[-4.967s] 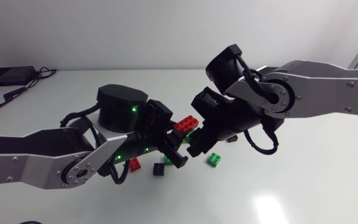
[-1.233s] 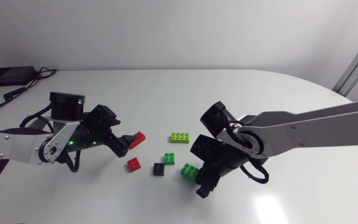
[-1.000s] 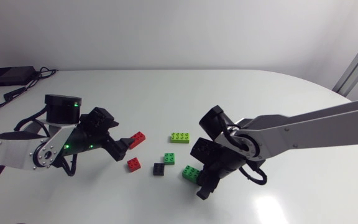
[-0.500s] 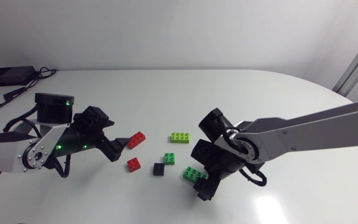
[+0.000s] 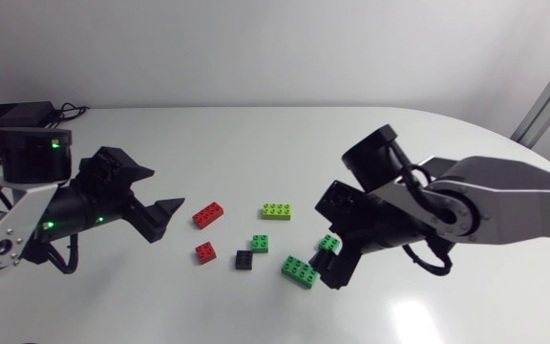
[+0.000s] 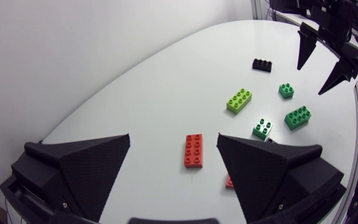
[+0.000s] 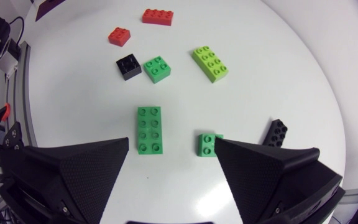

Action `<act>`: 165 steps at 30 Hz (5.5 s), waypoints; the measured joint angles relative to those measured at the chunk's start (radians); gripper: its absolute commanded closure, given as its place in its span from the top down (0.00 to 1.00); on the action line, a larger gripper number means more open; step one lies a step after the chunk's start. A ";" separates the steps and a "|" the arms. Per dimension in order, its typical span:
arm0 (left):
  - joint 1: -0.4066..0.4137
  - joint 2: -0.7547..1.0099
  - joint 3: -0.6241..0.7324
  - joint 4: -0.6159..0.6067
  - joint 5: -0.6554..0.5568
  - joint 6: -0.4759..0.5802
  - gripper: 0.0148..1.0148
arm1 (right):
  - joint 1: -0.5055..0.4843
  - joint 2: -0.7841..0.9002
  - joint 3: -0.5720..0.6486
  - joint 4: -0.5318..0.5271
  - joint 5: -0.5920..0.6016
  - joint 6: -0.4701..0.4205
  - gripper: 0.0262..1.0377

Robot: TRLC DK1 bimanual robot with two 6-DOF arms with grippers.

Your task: Separate the duplo bricks

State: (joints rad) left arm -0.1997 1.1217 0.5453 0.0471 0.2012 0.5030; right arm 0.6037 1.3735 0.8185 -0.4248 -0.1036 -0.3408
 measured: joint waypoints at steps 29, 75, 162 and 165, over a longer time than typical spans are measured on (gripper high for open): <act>0.063 -0.645 -0.053 -0.328 -0.104 0.002 0.97 | -0.068 -0.425 0.018 -0.211 0.230 0.074 0.96; 0.083 -0.840 -0.161 -0.343 -0.112 -0.033 0.97 | -0.139 0.294 -0.042 0.290 0.056 -0.017 0.30; 0.201 -1.116 -0.160 -0.565 -0.123 -0.048 0.97 | 0.290 0.561 0.378 0.138 0.084 -0.095 0.34; 0.201 -1.116 -0.160 -0.565 -0.123 -0.048 0.97 | 0.304 0.555 0.374 0.130 0.081 -0.098 0.34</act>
State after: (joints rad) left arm 0.0010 0.0055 0.3851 -0.5175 0.0780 0.4545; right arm 0.9077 1.9286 1.1927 -0.2951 -0.0223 -0.4389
